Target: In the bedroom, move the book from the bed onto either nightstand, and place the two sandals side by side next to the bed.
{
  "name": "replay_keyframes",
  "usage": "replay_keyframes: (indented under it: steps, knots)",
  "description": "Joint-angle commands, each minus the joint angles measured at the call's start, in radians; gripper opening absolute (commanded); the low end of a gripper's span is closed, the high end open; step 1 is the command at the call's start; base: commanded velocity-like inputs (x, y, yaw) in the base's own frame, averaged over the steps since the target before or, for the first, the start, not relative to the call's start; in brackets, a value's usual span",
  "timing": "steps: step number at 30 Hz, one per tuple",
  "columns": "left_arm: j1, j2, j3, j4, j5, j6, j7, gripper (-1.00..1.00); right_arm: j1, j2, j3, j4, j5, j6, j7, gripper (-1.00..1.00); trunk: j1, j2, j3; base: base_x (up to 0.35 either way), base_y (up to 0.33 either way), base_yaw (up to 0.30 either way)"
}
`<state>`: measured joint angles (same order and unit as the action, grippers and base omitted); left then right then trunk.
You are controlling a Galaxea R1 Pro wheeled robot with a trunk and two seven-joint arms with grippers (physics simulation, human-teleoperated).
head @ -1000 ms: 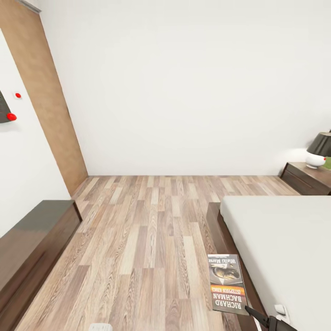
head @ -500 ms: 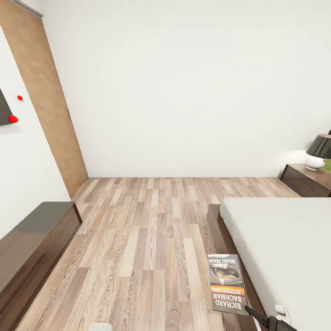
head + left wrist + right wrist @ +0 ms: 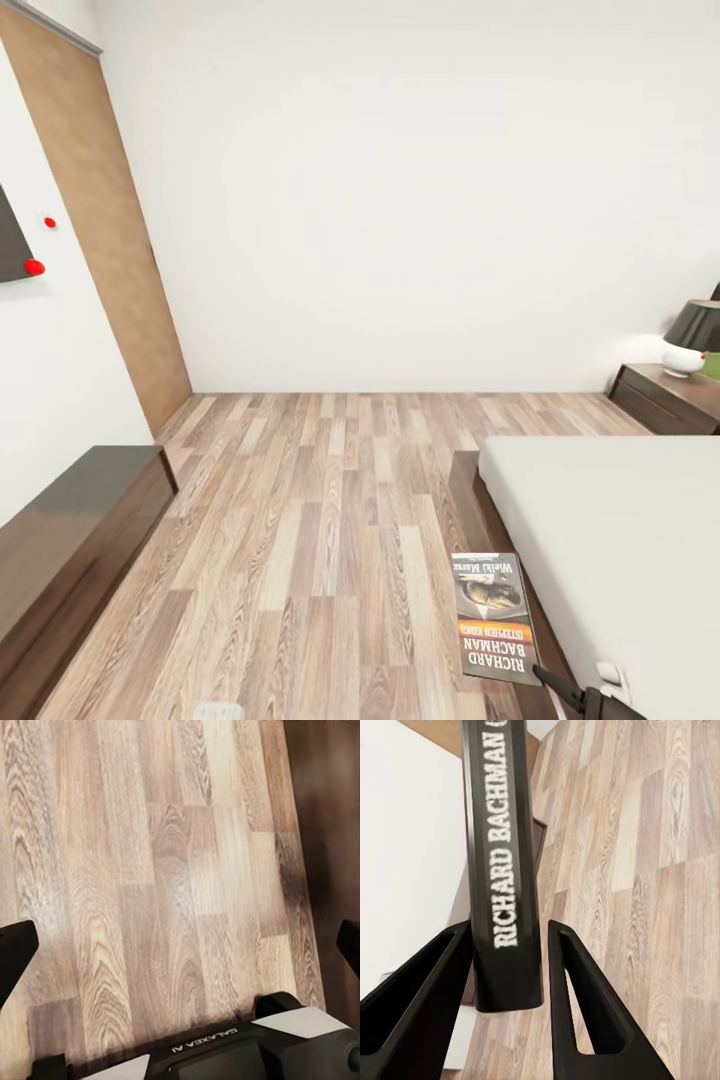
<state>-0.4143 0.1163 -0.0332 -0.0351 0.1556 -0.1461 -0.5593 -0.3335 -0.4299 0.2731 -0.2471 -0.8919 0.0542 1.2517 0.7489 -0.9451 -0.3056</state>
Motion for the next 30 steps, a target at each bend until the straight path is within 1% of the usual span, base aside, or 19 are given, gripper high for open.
replay_keyframes:
  steps: [1,7,14,17,20,22,30]
  knots:
    - [-0.001,0.000,-0.004,0.001,0.007,-0.003,-0.004,1.00,-0.001,0.000,0.008,0.000,-0.010,0.006,0.002,-1.00,0.000,-0.001,0.000,0.000,0.000,0.000]
    - [-0.001,0.001,-0.004,0.001,0.007,-0.003,-0.004,1.00,-0.001,0.000,0.008,0.000,-0.010,0.006,0.002,-1.00,0.000,-0.001,0.009,0.000,0.000,0.000]
    - [-0.001,0.003,-0.003,0.001,0.009,-0.002,-0.004,1.00,0.000,-0.001,0.006,-0.007,-0.012,0.002,0.005,-1.00,0.000,-0.001,0.011,0.000,0.000,0.000]
    - [-0.001,0.002,-0.001,-0.002,0.010,0.001,0.012,1.00,-0.001,0.000,0.006,0.004,-0.012,-0.003,0.001,-1.00,0.000,-0.001,0.011,0.000,0.000,0.000]
    - [-0.001,0.007,0.001,-0.001,0.012,0.001,0.021,1.00,-0.001,0.000,0.007,0.008,-0.012,-0.005,0.001,-1.00,0.000,-0.001,0.012,0.000,0.000,0.000]
    - [-0.001,0.010,0.001,0.000,0.013,0.000,0.023,1.00,-0.001,0.000,0.007,0.009,-0.012,-0.005,0.000,-1.00,0.000,-0.001,0.015,0.000,0.000,0.000]
    - [-0.001,0.008,-0.001,0.001,0.013,-0.001,0.025,1.00,0.000,0.000,0.007,0.008,-0.012,-0.005,0.002,-1.00,0.000,-0.001,0.027,0.000,0.000,0.000]
